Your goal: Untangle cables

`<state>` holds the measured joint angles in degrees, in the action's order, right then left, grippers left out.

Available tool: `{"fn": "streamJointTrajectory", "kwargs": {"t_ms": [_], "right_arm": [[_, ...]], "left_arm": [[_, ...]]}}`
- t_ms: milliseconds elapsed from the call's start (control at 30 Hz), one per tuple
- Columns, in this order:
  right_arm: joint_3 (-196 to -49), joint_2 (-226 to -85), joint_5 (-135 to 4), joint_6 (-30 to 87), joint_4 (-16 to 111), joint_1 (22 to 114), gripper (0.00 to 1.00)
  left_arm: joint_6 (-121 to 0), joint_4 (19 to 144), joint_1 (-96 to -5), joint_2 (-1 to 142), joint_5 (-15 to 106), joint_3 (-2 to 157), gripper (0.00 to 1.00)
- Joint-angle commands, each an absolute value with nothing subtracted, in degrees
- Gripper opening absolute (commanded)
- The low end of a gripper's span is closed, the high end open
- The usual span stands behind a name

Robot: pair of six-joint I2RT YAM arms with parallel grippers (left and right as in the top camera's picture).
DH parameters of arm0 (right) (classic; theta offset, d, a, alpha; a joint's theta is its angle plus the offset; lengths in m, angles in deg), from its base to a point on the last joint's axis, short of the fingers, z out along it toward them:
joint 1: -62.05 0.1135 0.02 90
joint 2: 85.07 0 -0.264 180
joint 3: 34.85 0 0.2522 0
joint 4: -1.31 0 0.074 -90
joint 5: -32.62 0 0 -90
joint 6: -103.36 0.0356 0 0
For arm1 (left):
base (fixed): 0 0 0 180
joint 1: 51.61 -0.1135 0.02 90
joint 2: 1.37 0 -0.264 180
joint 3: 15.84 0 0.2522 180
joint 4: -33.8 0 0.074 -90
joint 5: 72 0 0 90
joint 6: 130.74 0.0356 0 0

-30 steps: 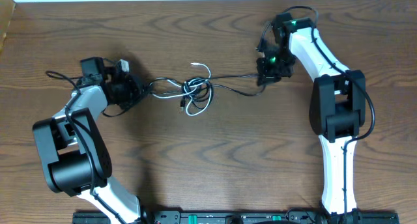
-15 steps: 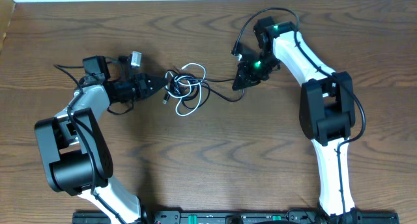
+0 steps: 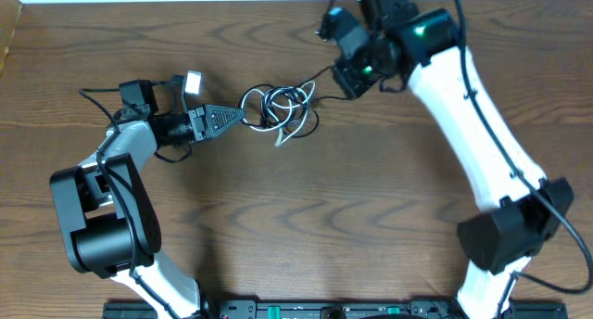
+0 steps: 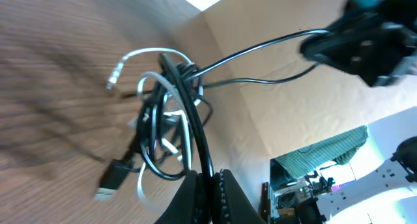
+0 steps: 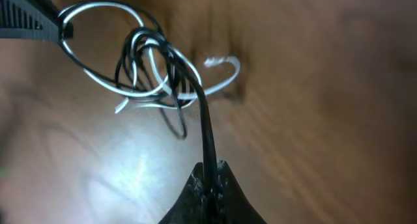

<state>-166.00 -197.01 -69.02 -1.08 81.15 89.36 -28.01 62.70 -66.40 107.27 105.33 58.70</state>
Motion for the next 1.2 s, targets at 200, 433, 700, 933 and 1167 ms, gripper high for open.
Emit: {"fn": "streamJointTrajectory", "kwargs": {"t_ms": [200,433,700,933,1167], "right_arm": [[-164.6,-201.5,-43.6,-1.3,80.5,98.1,0.01],[-163.8,-205.5,-44.5,1.8,79.8,98.1,0.01],[-163.8,-210.9,-53.9,4.8,75.3,97.2,0.01],[-163.8,-214.7,-61.0,6.7,70.4,96.9,0.01],[-163.8,-217.2,-61.0,10.2,66.3,96.7,0.02]], "left_arm": [[-26.2,62.9,-66.4,107.9,106.9,58.2,0.08],[-26.2,62.9,-66.4,107.9,106.9,58.2,0.07],[-26.7,62.8,-66.4,107.9,104.5,58.2,0.08],[-27.8,62.8,-66.4,107.9,102.2,58.3,0.08],[-28.0,62.8,-66.4,107.9,101.4,58.3,0.08]]}}
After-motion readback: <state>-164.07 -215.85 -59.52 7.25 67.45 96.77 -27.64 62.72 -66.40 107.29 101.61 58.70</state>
